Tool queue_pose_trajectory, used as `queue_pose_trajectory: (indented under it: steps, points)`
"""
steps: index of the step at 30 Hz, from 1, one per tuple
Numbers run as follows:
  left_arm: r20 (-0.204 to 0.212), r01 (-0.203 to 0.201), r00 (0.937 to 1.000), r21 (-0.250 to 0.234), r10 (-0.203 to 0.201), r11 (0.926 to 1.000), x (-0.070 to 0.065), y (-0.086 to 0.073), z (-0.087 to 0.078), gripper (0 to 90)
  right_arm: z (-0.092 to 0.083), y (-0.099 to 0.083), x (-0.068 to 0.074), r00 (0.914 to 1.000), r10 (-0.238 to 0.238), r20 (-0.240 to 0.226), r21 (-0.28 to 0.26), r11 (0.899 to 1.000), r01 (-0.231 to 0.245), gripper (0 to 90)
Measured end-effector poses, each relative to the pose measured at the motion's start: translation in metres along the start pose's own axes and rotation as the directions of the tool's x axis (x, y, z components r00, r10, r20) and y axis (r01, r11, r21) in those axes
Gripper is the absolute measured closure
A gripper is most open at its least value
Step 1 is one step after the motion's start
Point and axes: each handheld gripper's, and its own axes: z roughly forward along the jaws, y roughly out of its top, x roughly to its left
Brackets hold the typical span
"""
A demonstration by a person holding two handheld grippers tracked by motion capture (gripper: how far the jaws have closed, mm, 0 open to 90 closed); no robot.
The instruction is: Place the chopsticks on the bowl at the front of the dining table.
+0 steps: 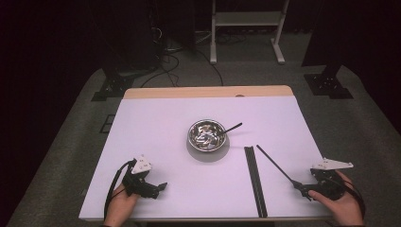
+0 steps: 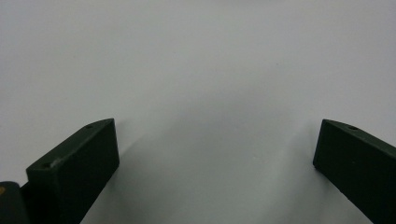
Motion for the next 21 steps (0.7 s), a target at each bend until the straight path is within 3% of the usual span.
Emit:
queue_pose_trajectory:
  steps: [10, 15, 16, 21]
  points:
    - [0.000, 0.000, 1.0000, -0.001, 0.000, 1.0000, 0.000, 0.000, 0.000, 0.0, 0.006, 0.009, 0.004, 0.9995, -0.014, -0.028, -0.002, 1.000, 0.014, 13.3]
    - [0.000, -0.001, 1.0000, -0.001, 0.001, 1.0000, 0.000, 0.000, 0.000, 0.0, 0.007, 0.014, 0.004, 0.9990, -0.013, -0.043, -0.019, 1.000, 0.012, 15.6]
    - [0.000, 0.000, 1.0000, -0.001, 0.000, 1.0000, 0.000, 0.000, 0.000, 0.0, 0.007, 0.015, 0.005, 0.9988, -0.016, -0.046, -0.026, 1.000, 0.015, 20.6]
    - [0.000, 0.000, 1.0000, -0.001, 0.000, 1.0000, 0.000, 0.000, 0.000, 0.0, 0.008, 0.016, 0.005, 0.9986, -0.021, -0.049, -0.032, 0.999, 0.019, 21.4]
